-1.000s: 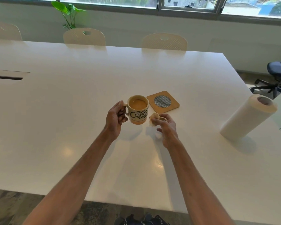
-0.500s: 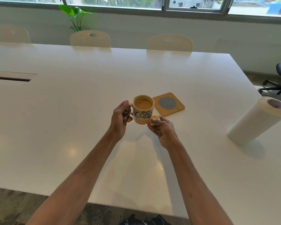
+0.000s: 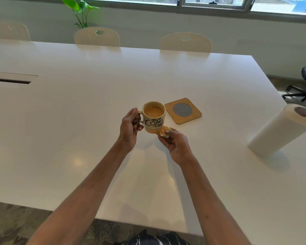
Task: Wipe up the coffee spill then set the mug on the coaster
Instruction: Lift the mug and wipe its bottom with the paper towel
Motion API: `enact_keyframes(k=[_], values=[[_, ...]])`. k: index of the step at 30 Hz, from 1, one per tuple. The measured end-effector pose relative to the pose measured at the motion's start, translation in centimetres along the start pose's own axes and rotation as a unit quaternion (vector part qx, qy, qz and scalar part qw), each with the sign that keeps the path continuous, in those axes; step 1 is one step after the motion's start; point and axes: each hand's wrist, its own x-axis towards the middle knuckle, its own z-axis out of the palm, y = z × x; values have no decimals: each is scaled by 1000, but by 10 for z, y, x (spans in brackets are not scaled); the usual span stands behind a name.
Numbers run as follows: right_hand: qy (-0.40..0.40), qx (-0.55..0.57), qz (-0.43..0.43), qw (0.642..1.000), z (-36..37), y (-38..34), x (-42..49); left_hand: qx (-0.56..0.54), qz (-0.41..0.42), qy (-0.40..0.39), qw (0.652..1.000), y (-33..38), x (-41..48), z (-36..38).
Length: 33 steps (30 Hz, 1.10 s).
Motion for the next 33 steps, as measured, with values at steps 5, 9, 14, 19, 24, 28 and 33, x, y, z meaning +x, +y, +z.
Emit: enact_keyframes(k=[5,9,14,19,24,28,33], values=[[-33,24,29,999,7,7,-4,-10,-2,8,1000,-2,1,2],[-56,59,48,996,9,13,-7,-7,2,5,1000,0,2,2],[-72,74,67,992,12,18,-4,2,4,9,1000,4,1,-3],[-86,77,91,989,23,26,-3,2,7,15,1000,10,3,-9],[-132,62,126,981,32,34,-6,5,9,7,1000,12,4,-5],[-144,7,155,977,42,44,-9,-12,21,5,1000,18,5,-13],[-109,7,143,984,38,44,-1,-5,24,0,1000,21,3,-16]])
